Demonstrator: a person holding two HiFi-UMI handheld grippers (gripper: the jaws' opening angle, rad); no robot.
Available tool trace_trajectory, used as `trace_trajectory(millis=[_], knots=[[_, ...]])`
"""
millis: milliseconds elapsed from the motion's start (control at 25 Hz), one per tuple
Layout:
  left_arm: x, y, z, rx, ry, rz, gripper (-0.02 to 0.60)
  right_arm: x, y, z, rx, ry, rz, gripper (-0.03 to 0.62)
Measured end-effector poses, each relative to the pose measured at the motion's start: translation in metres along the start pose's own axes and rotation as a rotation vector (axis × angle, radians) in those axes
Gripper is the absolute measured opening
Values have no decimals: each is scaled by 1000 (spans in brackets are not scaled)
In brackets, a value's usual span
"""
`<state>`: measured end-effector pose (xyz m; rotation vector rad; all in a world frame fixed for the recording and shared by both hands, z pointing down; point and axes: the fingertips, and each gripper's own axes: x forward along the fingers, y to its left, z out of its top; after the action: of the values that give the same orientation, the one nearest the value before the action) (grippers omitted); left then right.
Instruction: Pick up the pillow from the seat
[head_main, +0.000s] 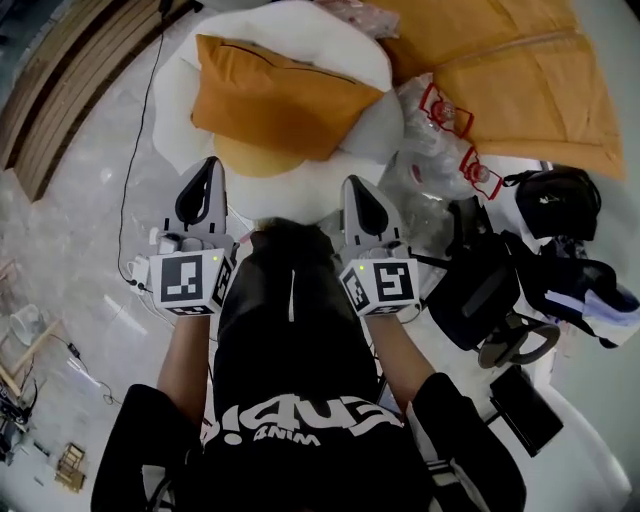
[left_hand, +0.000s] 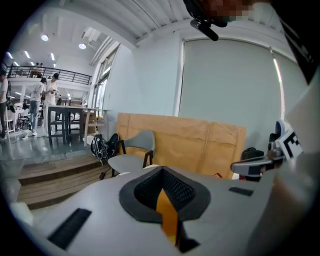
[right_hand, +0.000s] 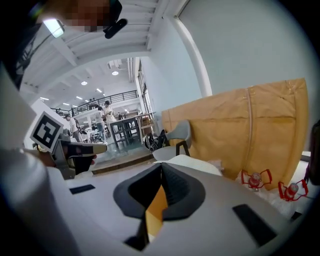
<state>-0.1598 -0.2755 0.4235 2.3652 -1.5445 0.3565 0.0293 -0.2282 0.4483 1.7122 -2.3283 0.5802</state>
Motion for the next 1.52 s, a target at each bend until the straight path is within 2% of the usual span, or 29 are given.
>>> trace_trajectory(millis=[120,240,560,720,1040,1520], knots=[[14,5,-35,-7,21,-2,9,14,-3,-31,0,28,0,23],[28,7,-53,-12,30,-7,9,25,-11,-48,3,41,-8,21],[50,12,-60,-14,38,-1,9,43,-31,-47,2,31,-29,23],[68,17,-67,0,53,-16,9,59,-41,-59,-19,49,-30,22],[124,38,-110,54,112,-17,9,113,-71,-114,-24,131,-51,23],[218,58,-189,7,178,-24,9,192,-125,-188,-8,196,-124,23]])
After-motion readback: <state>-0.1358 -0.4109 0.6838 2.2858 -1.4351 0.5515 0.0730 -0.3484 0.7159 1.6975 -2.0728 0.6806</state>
